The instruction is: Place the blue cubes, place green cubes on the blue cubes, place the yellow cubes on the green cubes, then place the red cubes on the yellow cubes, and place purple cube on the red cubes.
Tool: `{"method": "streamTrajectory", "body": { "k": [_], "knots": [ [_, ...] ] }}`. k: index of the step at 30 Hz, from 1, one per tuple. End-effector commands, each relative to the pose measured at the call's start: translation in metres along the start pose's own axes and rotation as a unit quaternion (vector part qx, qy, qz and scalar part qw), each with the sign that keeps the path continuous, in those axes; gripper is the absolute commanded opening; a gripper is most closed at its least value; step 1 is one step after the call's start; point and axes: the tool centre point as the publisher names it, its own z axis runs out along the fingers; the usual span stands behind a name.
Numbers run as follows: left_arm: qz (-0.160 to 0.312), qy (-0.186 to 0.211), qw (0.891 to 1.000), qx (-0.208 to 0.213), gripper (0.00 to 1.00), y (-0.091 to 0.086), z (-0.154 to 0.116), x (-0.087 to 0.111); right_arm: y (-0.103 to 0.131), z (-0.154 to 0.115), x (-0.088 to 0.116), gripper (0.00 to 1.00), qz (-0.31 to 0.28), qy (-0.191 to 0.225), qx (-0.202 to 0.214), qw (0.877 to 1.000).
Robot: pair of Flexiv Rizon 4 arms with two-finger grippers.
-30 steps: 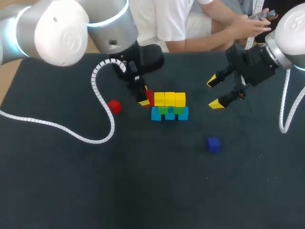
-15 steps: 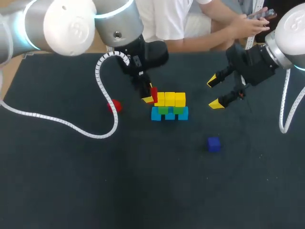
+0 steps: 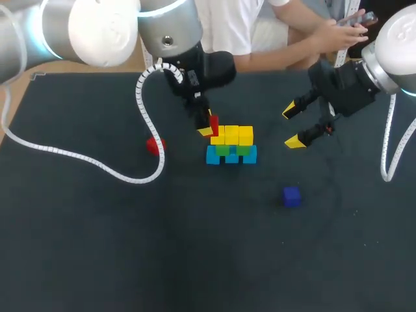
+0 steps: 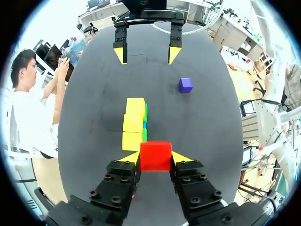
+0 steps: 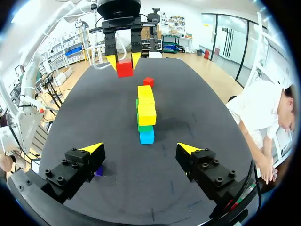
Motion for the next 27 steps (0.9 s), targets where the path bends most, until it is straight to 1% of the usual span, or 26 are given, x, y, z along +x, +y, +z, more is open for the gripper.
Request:
{"method": "streamTrajectory", "body": {
  "k": [1, 9, 11, 17, 19, 23, 25, 27],
  "knots": [
    [0.001, 0.002, 1.0, 0.002, 0.0, 0.002, -0.001, -0.001, 0.0, 0.0, 0.0, 1.0, 0.0, -0.001, 0.001, 1.0],
    [0.001, 0.002, 1.0, 0.002, 0.0, 0.002, -0.001, -0.001, 0.0, 0.0, 0.0, 1.0, 0.0, -0.001, 0.001, 1.0],
    [0.004, -0.001, 1.0, -0.006, 0.0, 0.002, -0.004, -0.005, 0.0, 0.0, 0.0, 1.0, 0.0, -0.001, 0.001, 1.0],
    [-0.008, 0.013, 1.0, -0.021, 0.0, -0.001, -0.015, -0.022, 0.0, 0.0, 0.0, 1.0, 0.0, -0.001, 0.001, 1.0],
    [-0.019, 0.012, 1.0, -0.021, 0.0, -0.003, -0.016, -0.026, 0.0, 0.0, 0.0, 1.0, 0.0, -0.001, 0.001, 1.0],
    [-0.042, 0.036, 0.998, -0.011, 0.0, -0.008, -0.016, -0.034, 0.0, 0.0, 0.0, 1.0, 0.0, -0.001, 0.001, 1.0],
    [-0.055, 0.042, 0.998, -0.008, 0.0, -0.01, -0.015, -0.036, 0.0, 0.0, 0.0, 1.0, 0.0, -0.001, 0.001, 1.0],
    [-0.057, 0.044, 0.997, -0.008, 0.0, -0.011, -0.012, -0.038, 0.0, 0.0, 0.0, 1.0, 0.0, -0.001, 0.001, 1.0]
  ]
}}
